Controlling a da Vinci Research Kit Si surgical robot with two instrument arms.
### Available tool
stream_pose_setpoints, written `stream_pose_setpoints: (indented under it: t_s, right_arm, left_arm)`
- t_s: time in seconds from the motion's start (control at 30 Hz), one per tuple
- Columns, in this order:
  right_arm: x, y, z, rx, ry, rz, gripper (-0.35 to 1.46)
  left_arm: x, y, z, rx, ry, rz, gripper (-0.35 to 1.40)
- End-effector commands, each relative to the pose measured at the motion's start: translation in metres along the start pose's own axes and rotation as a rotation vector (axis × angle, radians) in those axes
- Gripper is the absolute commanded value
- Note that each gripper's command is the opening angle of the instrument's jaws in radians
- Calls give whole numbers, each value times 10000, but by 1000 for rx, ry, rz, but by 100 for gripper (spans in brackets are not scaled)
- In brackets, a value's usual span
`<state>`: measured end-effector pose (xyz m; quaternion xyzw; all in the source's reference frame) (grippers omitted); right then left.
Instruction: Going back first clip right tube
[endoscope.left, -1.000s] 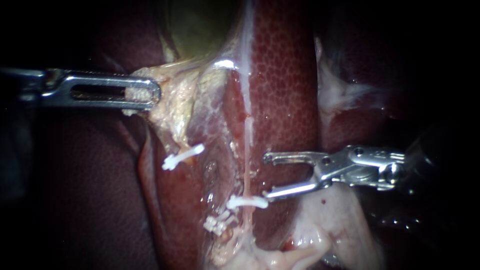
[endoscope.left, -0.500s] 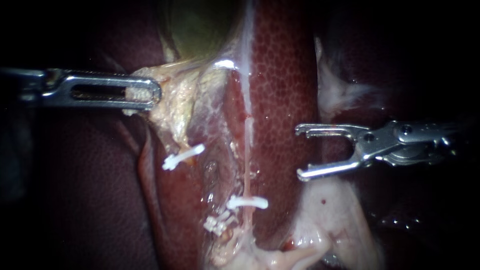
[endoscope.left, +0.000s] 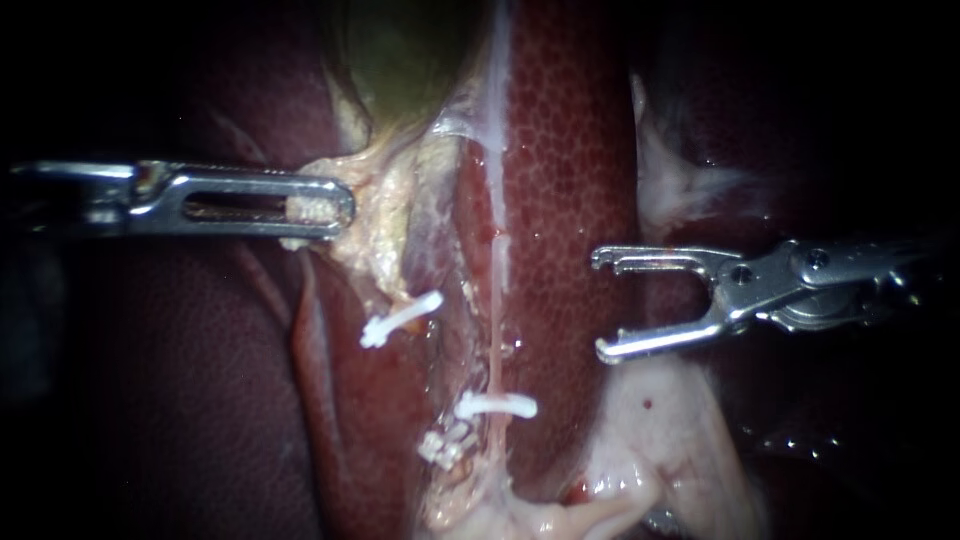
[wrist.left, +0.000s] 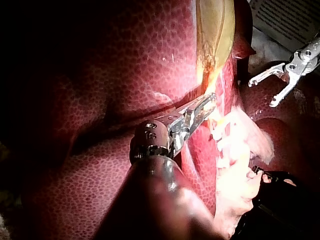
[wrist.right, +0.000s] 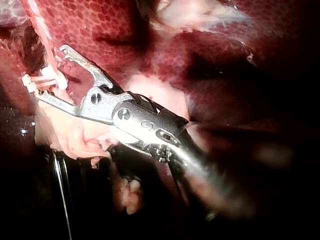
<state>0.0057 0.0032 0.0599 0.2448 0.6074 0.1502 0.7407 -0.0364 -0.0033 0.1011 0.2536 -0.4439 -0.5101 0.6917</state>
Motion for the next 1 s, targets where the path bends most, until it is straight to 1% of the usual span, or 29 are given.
stream_pose_setpoints:
  t_s: [0.03, 0.3, 0.43, 1.0]
  right_arm:
    - [0, 0, 0, 0, 0, 0, 60]
    - [0, 0, 3, -1, 1, 1, 60]
    - [1, -1, 3, -2, 2, 1, 60]
    - [2, -2, 4, -2, 3, 1, 60]
  left_arm:
    - [1, 1, 3, -2, 5, 1, -35]
    - [13, 6, 35, -1, 27, 10, -35]
    - [17, 6, 45, 1, 34, 12, -35]
    - [18, 6, 48, 2, 37, 13, -35]
